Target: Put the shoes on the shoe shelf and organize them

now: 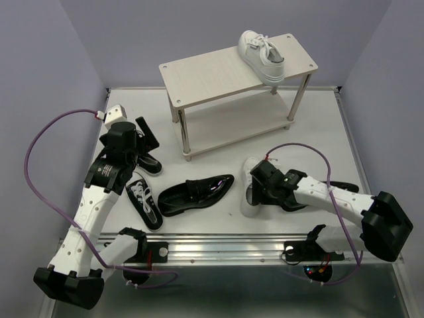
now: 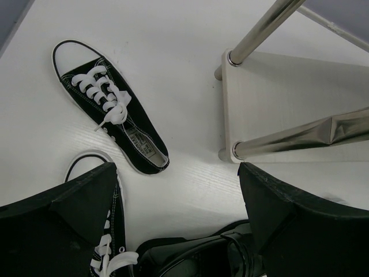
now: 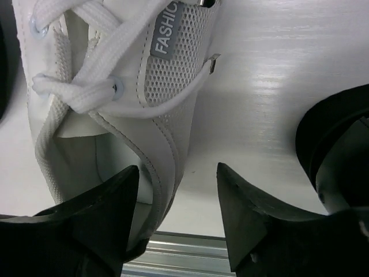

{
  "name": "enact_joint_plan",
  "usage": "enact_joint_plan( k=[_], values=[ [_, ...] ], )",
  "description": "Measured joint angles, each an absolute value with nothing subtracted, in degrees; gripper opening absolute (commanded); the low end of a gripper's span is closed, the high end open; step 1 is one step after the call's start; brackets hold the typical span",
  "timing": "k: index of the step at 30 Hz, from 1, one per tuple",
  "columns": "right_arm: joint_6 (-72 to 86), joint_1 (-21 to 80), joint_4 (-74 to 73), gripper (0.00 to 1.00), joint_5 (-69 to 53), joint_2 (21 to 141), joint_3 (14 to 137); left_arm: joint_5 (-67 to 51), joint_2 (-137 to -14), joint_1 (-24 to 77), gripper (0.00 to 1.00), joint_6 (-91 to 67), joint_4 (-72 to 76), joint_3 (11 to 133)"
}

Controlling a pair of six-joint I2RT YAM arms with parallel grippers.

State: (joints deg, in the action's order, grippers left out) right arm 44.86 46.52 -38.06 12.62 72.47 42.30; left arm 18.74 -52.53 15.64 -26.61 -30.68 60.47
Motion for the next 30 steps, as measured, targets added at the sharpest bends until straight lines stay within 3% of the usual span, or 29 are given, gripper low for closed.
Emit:
enact_joint_plan(
  k=[2, 3, 4, 5, 11, 30],
  values=[
    [45.9, 46.5, -37.9, 0.34, 12.2, 72.4, 42.2, 18.9, -52.5, 15.6, 0.99, -26.5, -30.7, 60.5],
    [46.3, 46.5, -37.6, 0.24, 12.2, 72.2, 42.2, 18.9, -52.5, 15.6, 0.99, -26.4, -30.7, 60.5],
    [46.5, 46.5, -37.7, 0.07, 12.1, 72.0, 42.3, 18.9, -52.6, 15.6, 0.99, -26.4, -30.7, 60.5],
    [46.5, 46.5, -38.0, 0.01, 12.3, 71.7, 42.5, 18.9, -52.6, 15.6, 0.99, -26.4, -30.7, 60.5],
    [44.3, 46.5, -46.2, 0.01, 14.4, 70.0, 48.0, 18.9, -52.6, 15.6, 0.99, -26.3, -30.7, 60.5],
    [31.9, 46.5, -71.2, 0.01, 21.6, 62.2, 85.2, 18.9, -52.8, 15.6, 0.99, -25.9, -30.5, 60.5]
  ],
)
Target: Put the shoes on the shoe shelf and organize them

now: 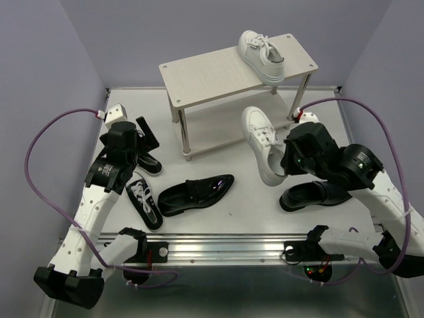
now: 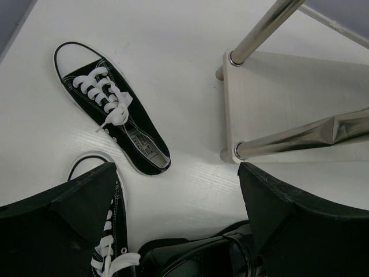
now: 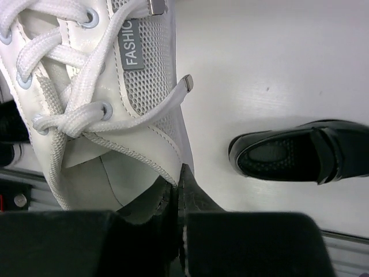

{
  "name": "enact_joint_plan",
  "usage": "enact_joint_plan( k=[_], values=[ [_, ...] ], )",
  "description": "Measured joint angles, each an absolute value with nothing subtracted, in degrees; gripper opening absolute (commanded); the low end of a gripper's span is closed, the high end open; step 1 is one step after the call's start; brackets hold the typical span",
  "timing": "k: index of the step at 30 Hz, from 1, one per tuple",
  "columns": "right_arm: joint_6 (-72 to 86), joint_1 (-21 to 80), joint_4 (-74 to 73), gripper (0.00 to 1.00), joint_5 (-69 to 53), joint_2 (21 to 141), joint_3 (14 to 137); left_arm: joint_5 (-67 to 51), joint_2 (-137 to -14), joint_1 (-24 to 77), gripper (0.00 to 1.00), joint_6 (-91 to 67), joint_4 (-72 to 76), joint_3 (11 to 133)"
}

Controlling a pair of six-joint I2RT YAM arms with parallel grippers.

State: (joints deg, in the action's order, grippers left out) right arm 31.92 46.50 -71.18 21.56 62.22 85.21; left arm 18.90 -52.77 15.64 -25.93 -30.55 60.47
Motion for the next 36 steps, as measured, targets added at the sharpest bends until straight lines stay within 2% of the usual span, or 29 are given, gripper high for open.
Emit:
enact_joint_plan(
  k=[9, 15, 20, 27, 36],
  values=[
    [27.9, 46.5, -72.1, 0.01, 36.6, 64.5, 106.7, 18.5, -53.8, 15.6, 0.99, -25.8, -29.8, 60.4],
    [21.6, 46.5, -64.9, 0.01, 44.4, 64.5, 111.1, 18.5, -53.8, 15.6, 0.99, -25.8, -29.8, 60.4],
    [12.1, 46.5, -57.7, 0.01, 50.4, 70.3, 119.4, 18.2, -53.8, 15.6, 0.99, -25.8, -29.8, 60.4],
    [-0.2, 46.5, -49.1, 0.01, 54.2, 83.5, 132.1, 17.6, -53.8, 15.6, 0.99, -26.0, -29.1, 59.9],
    [-6.7, 45.6, -44.3, 0.01, 54.4, 90.7, 136.4, 17.0, -53.8, 15.6, 0.99, -26.0, -29.0, 58.8]
  ],
)
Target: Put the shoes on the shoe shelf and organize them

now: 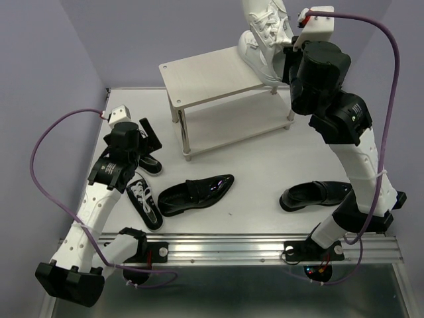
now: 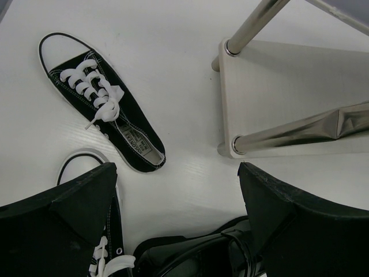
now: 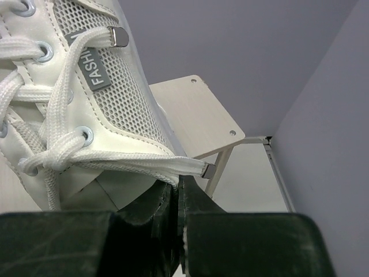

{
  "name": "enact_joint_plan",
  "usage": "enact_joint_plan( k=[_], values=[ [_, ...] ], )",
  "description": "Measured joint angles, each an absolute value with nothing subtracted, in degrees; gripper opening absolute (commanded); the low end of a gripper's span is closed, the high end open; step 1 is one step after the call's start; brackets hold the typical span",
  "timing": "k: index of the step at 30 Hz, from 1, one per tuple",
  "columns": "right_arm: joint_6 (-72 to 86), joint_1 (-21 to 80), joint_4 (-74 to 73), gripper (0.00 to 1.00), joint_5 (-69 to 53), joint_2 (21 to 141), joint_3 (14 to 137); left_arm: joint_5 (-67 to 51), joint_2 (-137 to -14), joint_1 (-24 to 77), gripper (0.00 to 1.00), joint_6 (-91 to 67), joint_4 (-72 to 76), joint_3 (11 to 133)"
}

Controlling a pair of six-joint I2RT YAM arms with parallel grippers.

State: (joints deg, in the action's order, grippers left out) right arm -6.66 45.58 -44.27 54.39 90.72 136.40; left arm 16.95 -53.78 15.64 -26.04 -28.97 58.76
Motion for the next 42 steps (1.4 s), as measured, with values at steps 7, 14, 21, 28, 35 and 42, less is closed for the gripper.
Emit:
enact_joint_plan(
  k=[7, 14, 21, 28, 35, 42],
  values=[
    [-6.2, 38.5, -42.4, 0.01, 51.8, 92.4, 137.7, 16.9, -52.6, 15.6, 0.99, -26.0, -29.0, 58.7],
    [-2.2, 26.1, -41.1, 0.01, 46.5, 92.2, 135.2, 16.9, -52.3, 15.6, 0.99, -26.1, -29.0, 58.7],
    [2.5, 16.7, -41.2, 0.01, 38.3, 93.5, 133.1, 16.9, -52.3, 15.6, 0.99, -26.1, -29.3, 58.7],
    [6.5, 10.4, -42.1, 0.01, 27.8, 97.8, 134.3, 16.9, -52.1, 15.6, 0.99, -26.3, -29.8, 58.4],
    [9.8, 5.4, -45.1, 0.01, 16.6, 103.2, 135.8, 16.9, -51.8, 15.6, 0.99, -27.1, -30.1, 57.0],
    [12.1, 4.6, -48.7, 0.01, 9.8, 105.8, 138.3, 17.0, -51.8, 15.6, 0.99, -27.4, -30.2, 56.9]
  ],
)
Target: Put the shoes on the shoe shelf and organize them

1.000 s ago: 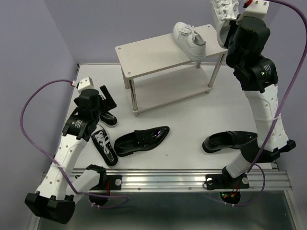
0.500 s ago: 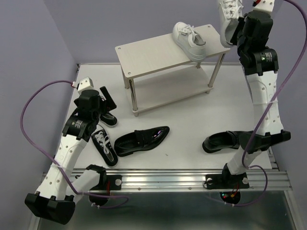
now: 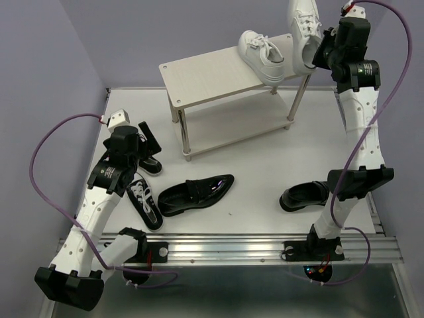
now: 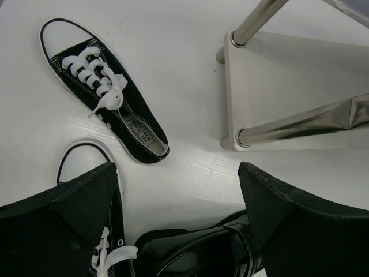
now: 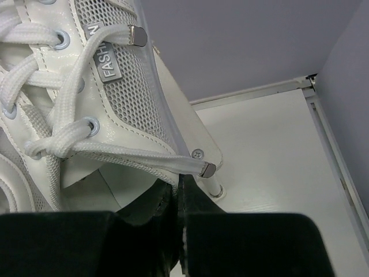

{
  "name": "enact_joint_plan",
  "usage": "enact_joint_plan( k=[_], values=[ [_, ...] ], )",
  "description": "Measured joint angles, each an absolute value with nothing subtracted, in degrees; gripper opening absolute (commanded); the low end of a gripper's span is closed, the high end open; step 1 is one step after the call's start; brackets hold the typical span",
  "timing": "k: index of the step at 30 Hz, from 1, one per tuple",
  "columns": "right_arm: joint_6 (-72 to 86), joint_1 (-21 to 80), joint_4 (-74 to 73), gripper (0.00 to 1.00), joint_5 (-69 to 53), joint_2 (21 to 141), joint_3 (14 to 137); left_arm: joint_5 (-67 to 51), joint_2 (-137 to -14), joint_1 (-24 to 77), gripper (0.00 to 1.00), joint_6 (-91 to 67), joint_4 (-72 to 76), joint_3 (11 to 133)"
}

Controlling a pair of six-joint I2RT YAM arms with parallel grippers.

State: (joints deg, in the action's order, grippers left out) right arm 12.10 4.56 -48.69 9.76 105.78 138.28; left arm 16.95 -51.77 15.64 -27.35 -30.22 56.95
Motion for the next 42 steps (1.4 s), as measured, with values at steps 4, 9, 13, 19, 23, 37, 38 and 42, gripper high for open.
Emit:
enact_joint_plan(
  k=[4, 9, 13, 19, 23, 37, 38, 42],
  values=[
    [12.3, 4.6, -49.8, 0.01, 7.4, 105.8, 138.7, 17.0, -51.8, 15.6, 0.99, -27.5, -30.2, 56.7],
    [12.4, 4.6, -51.2, 0.01, 5.1, 105.8, 138.8, 16.9, -51.8, 15.6, 0.99, -27.6, -30.2, 56.6],
    [12.4, 4.6, -52.5, 0.01, 4.0, 105.8, 138.9, 16.9, -51.8, 15.6, 0.99, -27.6, -30.1, 56.6],
    [12.4, 4.6, -53.2, 0.09, 2.7, 105.8, 138.9, 16.9, -51.8, 15.6, 0.99, -27.6, -29.8, 55.9],
    [12.4, 4.6, -53.4, 0.38, 1.5, 105.8, 139.0, 16.9, -51.8, 15.6, 0.99, -27.7, -29.8, 55.8],
    [13.7, 4.6, -48.9, 0.64, -2.7, 105.8, 140.9, 16.8, -51.8, 15.6, 0.99, -28.4, -29.8, 55.8],
    [13.8, 4.6, -48.9, 0.64, -2.8, 105.8, 140.9, 16.7, -51.8, 15.6, 0.99, -28.4, -29.9, 55.8],
    [14.0, 4.6, -48.8, 0.7, -2.6, 105.3, 140.9, 16.5, -51.8, 15.6, 0.99, -28.6, -29.8, 55.8]
  ],
)
